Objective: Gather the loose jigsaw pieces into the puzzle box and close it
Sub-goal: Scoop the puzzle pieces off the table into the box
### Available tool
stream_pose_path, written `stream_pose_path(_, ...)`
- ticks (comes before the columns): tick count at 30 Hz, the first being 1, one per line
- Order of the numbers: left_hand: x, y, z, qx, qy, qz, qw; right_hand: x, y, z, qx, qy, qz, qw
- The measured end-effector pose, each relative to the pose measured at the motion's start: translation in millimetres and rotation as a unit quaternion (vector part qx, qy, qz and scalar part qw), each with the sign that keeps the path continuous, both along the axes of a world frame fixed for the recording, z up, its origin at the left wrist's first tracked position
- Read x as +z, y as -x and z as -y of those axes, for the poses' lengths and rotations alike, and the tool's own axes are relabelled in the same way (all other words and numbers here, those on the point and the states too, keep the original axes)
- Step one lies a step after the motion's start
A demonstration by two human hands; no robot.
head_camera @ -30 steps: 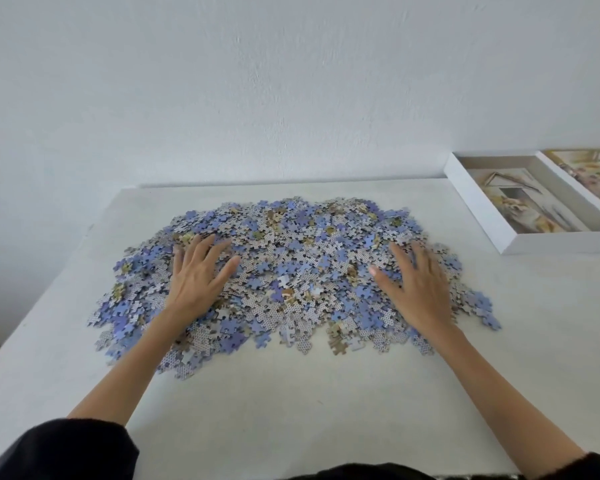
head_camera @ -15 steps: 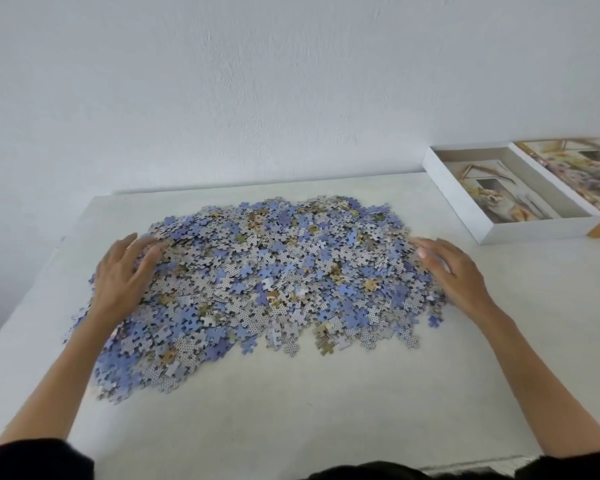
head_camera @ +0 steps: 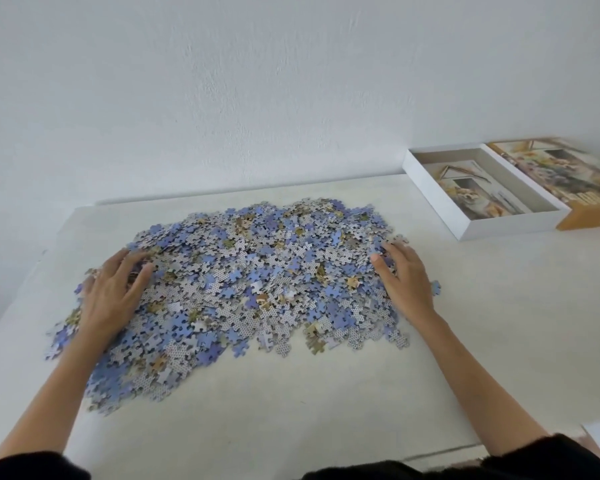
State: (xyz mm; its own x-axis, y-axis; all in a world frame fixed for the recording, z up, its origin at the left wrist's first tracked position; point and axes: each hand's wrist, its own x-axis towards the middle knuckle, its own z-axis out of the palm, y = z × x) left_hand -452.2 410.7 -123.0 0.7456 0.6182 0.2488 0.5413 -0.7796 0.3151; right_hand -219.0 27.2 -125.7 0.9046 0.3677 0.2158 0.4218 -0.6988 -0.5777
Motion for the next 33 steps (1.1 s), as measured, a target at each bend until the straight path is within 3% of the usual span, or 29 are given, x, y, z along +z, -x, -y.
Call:
stream_pose_path(4,13,-8,21,-0.002,-0.023,0.013,1.000,17,-5,-6,0.045,-0.006,0.045,0.998)
stream_pose_path(9,34,-39,55,-0.088,-0.001,0.045,0.995,38,-11,-46,0.149,-0.030,0.034,0.988)
stream_pose_path(15,28,-80,86,-0.152,0.025,-0.034,0.988,30,-13,-105,0.223,0.126,0.002,0.967)
stream_pose_path(19,16,-86,88,-0.158,-0.001,-0.119,0.980,26,-16,-122,0.275,0.265,0.013,0.924)
stream_pose_path(23,12,-88,86,-0.169,-0.027,-0.137,0.976,25,-16,-123,0.314,0.317,0.025,0.895)
stream_pose_path(28,10,-89,84,-0.173,-0.043,-0.095,0.979,21,-11,-117,0.320,0.222,0.038,0.920)
stream_pose_path(33,11,-89,84,-0.221,0.002,-0.044,0.974,18,-7,-118,0.308,0.123,0.054,0.942)
